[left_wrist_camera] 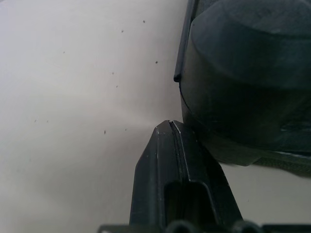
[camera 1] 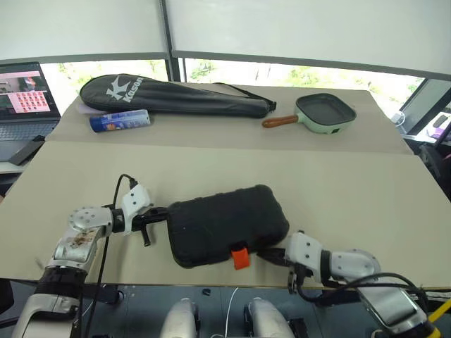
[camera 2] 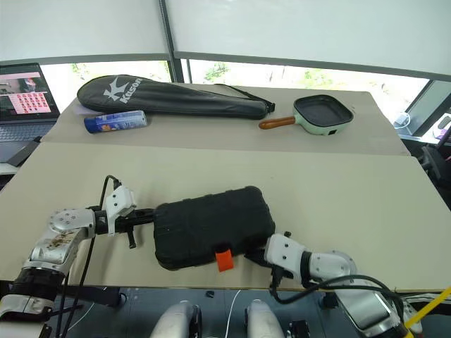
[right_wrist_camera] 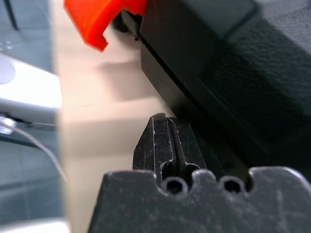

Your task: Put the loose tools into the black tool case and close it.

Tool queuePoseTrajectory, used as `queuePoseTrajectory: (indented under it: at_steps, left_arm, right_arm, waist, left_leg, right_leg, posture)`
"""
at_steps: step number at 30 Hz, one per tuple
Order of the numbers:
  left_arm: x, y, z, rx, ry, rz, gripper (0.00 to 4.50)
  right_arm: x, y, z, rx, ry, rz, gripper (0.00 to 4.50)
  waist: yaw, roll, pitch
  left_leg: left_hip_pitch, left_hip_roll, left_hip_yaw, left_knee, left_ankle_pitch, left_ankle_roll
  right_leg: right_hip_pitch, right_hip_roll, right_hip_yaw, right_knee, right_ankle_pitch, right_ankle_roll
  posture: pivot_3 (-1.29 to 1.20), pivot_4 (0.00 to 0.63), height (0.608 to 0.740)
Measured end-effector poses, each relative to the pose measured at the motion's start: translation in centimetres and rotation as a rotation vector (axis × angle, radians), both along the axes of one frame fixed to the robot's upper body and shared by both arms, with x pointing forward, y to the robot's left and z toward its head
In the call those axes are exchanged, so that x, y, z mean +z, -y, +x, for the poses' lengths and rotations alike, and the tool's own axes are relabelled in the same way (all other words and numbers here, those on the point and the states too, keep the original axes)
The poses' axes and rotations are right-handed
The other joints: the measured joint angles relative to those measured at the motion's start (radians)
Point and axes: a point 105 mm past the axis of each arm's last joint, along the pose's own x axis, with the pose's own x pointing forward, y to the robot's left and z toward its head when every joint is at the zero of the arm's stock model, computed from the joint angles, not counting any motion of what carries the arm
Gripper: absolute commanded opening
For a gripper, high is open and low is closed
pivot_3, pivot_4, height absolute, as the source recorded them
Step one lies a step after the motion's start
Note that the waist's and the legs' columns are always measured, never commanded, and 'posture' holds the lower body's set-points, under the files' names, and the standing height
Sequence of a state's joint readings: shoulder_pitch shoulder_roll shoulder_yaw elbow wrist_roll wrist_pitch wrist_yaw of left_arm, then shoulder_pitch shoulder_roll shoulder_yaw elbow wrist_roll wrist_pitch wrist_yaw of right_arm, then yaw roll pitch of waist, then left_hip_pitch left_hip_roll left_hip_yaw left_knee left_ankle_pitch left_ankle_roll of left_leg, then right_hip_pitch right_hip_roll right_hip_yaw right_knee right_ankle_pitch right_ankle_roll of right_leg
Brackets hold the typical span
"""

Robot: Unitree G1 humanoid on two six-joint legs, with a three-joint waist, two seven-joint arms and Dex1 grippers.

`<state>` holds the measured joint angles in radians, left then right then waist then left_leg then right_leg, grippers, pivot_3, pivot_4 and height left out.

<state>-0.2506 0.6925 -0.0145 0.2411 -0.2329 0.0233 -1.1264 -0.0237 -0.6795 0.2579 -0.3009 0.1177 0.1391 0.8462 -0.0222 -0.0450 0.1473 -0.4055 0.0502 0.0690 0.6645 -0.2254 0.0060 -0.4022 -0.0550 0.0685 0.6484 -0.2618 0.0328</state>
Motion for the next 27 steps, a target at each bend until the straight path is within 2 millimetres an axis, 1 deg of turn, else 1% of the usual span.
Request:
queuePoseTrajectory:
  at_steps: [2,3,6,10,12,13,15,17,18,19,20,21,22,23,24,25,27]
  left_arm:
    - [-0.1,0.5,-0.4,0.005,0.012,-0.022,0.00]
    - [-0.1,0.6,-0.5,0.005,0.017,-0.027,0.00]
    - [-0.2,1.2,-0.9,0.041,0.018,-0.082,0.00]
    - [-0.2,2.3,-0.7,0.126,0.009,-0.201,0.00]
    - [0.3,2.4,-0.3,0.177,0.008,-0.267,0.00]
    - [0.7,2.1,0.1,0.212,0.013,-0.301,0.00]
    - [2.4,1.3,1.2,0.270,0.043,-0.366,0.00]
    - [5.2,0.3,2.3,0.302,0.068,-0.486,0.00]
    - [6.1,0.2,2.5,0.297,0.075,-0.519,0.00]
    - [7.2,0.6,2.8,0.267,0.075,-0.547,0.00]
    - [7.7,1.0,2.8,0.245,0.077,-0.549,0.00]
    - [8.4,1.8,3.0,0.198,0.075,-0.548,0.00]
    - [9.0,3.1,3.2,0.140,0.069,-0.537,0.00]
    - [9.3,4.0,3.2,0.098,0.068,-0.527,0.00]
    - [9.6,5.4,3.2,0.038,0.064,-0.515,0.00]
    - [9.7,6.5,3.2,-0.003,0.062,-0.498,0.00]
    - [9.2,8.4,3.0,-0.079,0.051,-0.447,0.00]
  right_arm:
    - [0.3,0.2,2.0,-0.036,0.040,-0.010,0.06]
    - [0.4,0.3,2.4,-0.046,0.047,-0.014,0.06]
    - [0.7,0.6,4.6,-0.072,0.102,-0.019,0.06]
    - [0.9,1.2,6.6,-0.110,0.144,-0.018,0.06]
    - [1.2,1.9,7.0,-0.137,0.154,-0.009,0.06]
    - [1.5,2.3,7.0,-0.152,0.158,0.004,0.06]
    - [1.9,3.4,6.9,-0.177,0.165,0.009,0.06]
    - [2.0,4.6,6.3,-0.202,0.161,0.006,0.06]
    - [2.0,4.9,6.0,-0.209,0.155,0.014,0.06]
    - [1.9,5.2,5.5,-0.223,0.142,0.023,0.06]
    - [1.9,5.3,5.3,-0.226,0.136,0.029,0.06]
    - [2.0,5.4,4.7,-0.233,0.124,0.049,0.06]
    - [2.3,5.4,4.1,-0.238,0.117,0.067,0.06]
    - [2.6,5.3,3.7,-0.235,0.112,0.084,0.06]
    - [3.1,5.0,3.2,-0.229,0.111,0.102,0.06]
    - [3.5,4.6,2.8,-0.218,0.106,0.122,0.06]
    - [4.2,3.8,2.2,-0.191,0.101,0.147,0.06]
  waist:
    - [0.005,0.000,0.000]
    - [0.007,0.000,0.000]
    - [0.012,0.001,0.000]
    - [0.015,0.000,0.000]
    - [0.016,0.000,0.000]
    - [0.016,0.000,0.000]
    - [0.016,0.000,0.000]
    - [0.017,0.000,0.000]
    - [0.017,0.000,0.000]
    - [0.016,0.000,0.000]
    - [0.016,0.000,0.000]
    - [0.016,0.000,0.000]
    - [0.018,0.000,0.000]
    - [0.018,0.000,0.000]
    - [0.018,0.000,0.000]
    - [0.018,0.000,0.000]
    - [0.011,0.000,0.000]
  left_leg:
    - [0.000,-0.001,0.001,0.000,0.000,0.000]
    - [-0.001,-0.001,0.001,0.000,0.000,0.000]
    - [-0.002,-0.001,0.002,0.000,0.000,0.000]
    - [-0.003,-0.002,0.002,0.000,0.000,0.000]
    - [-0.003,-0.002,0.001,0.000,0.000,0.000]
    - [-0.004,-0.002,0.000,0.000,0.000,0.000]
    - [-0.005,-0.002,-0.002,0.000,0.000,0.000]
    - [-0.005,-0.002,-0.003,0.000,0.000,0.000]
    - [-0.005,-0.002,-0.003,0.000,0.000,0.000]
    - [-0.005,-0.002,-0.004,0.000,0.000,0.000]
    - [-0.005,-0.003,-0.004,0.000,0.000,0.000]
    - [-0.005,-0.003,-0.004,0.000,0.000,0.000]
    - [-0.005,-0.003,-0.003,0.000,0.000,0.000]
    - [-0.005,-0.004,-0.003,0.000,0.000,0.000]
    - [-0.005,-0.004,-0.003,0.000,0.000,0.000]
    - [-0.005,-0.004,-0.003,0.000,0.000,0.000]
    - [-0.005,-0.004,-0.002,0.000,0.000,0.000]
  right_leg:
    - [0.000,-0.001,0.000,0.000,0.000,0.000]
    - [0.000,-0.001,0.000,0.000,0.000,0.001]
    - [-0.001,-0.001,0.000,0.000,0.000,0.001]
    - [-0.001,-0.002,0.000,0.000,0.001,0.002]
    - [-0.001,-0.002,0.000,0.000,0.001,0.002]
    - [-0.002,-0.001,0.000,0.000,0.001,0.002]
    - [-0.002,-0.001,-0.001,0.000,0.001,0.002]
    - [-0.001,-0.001,-0.002,0.000,0.001,0.002]
    - [-0.001,-0.002,-0.002,0.000,0.001,0.002]
    - [-0.001,-0.002,-0.002,0.000,0.001,0.002]
    - [-0.001,-0.002,-0.002,0.000,0.001,0.002]
    - [-0.001,-0.002,-0.002,0.000,0.001,0.002]
    - [-0.001,-0.002,-0.002,-0.001,0.001,0.003]
    - [-0.001,-0.002,-0.002,-0.001,0.001,0.003]
    - [0.000,-0.002,-0.002,-0.001,0.001,0.003]
    - [0.000,-0.001,-0.002,-0.001,0.001,0.003]
    - [-0.001,-0.001,-0.001,-0.001,0.001,0.003]
  posture:
    - [0.00,0.150,0.740]
    - [0.00,0.150,0.740]
    - [0.00,0.150,0.740]
    - [0.00,0.150,0.740]
    - [0.00,0.150,0.740]
    - [0.00,0.150,0.740]
    - [0.00,0.150,0.740]
    - [0.00,0.150,0.740]
    - [0.00,0.150,0.740]
    - [0.00,0.150,0.740]
    - [0.00,0.150,0.740]
    - [0.00,0.150,0.740]
    - [0.00,0.150,0.740]
    - [0.00,0.150,0.740]
    - [0.00,0.150,0.740]
    - [0.00,0.150,0.740]
    - [0.00,0.150,0.740]
